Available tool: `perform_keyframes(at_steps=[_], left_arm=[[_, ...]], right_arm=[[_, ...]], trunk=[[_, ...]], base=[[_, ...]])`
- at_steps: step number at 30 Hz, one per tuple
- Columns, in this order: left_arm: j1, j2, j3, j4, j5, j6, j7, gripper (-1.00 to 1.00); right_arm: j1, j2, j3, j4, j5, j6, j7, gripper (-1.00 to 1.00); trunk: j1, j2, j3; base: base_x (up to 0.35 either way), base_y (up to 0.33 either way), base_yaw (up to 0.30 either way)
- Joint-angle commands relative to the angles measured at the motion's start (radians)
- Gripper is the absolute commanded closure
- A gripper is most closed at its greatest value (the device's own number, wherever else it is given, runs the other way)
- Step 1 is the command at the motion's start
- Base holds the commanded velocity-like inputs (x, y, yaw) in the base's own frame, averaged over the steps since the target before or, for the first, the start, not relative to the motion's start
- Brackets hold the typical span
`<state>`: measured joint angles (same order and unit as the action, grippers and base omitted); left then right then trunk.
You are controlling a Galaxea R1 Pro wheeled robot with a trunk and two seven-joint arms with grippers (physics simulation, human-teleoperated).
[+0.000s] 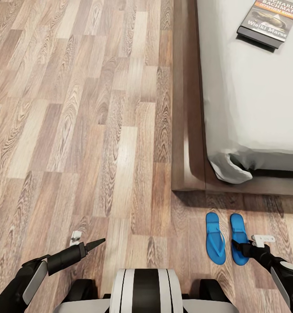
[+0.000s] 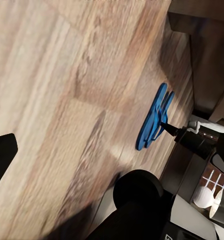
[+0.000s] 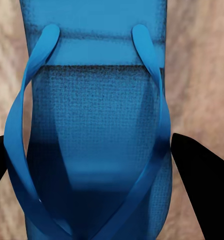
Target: In the bedroom, move the book from the bed onto either nightstand, and place the two sandals side by side next to the bed.
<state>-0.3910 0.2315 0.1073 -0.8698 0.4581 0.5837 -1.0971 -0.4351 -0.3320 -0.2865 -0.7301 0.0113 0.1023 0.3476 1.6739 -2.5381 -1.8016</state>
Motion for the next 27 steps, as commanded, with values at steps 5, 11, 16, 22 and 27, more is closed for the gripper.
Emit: perform_keyframes(at_steps=[5, 11, 16, 22, 27], left_arm=[[0.000, 0.000, 0.000, 0.000, 0.005, 0.009, -0.001, -1.00], [0.000, 0.000, 0.000, 0.000, 0.005, 0.009, -0.001, -1.00], [0.000, 0.000, 0.000, 0.000, 0.005, 0.010, 0.000, -1.00], [0.000, 0.000, 0.000, 0.000, 0.005, 0.009, 0.000, -1.00], [0.000, 0.000, 0.000, 0.000, 0.005, 0.010, 0.000, -1.00]], right_arm=[[0.000, 0.001, -0.004, -0.002, 0.002, 0.007, 0.008, -1.00], [0.000, 0.001, -0.004, -0.002, 0.002, 0.007, 0.008, -1.00], [0.000, 0.001, -0.004, -0.002, 0.001, 0.007, 0.008, -1.00], [-0.001, 0.001, -0.004, -0.002, 0.001, 0.007, 0.008, -1.00], [0.000, 0.001, -0.004, -0.002, 0.001, 0.007, 0.008, -1.00]], trunk=[[0.000, 0.000, 0.000], [0.000, 0.000, 0.000], [0.000, 0.000, 0.000], [-0.001, 0.000, 0.003], [-0.003, 0.001, 0.023]], base=[[0.000, 0.000, 0.000], [0.000, 0.000, 0.000], [0.000, 0.000, 0.000], [0.000, 0.000, 0.000], [0.000, 0.000, 0.000]])
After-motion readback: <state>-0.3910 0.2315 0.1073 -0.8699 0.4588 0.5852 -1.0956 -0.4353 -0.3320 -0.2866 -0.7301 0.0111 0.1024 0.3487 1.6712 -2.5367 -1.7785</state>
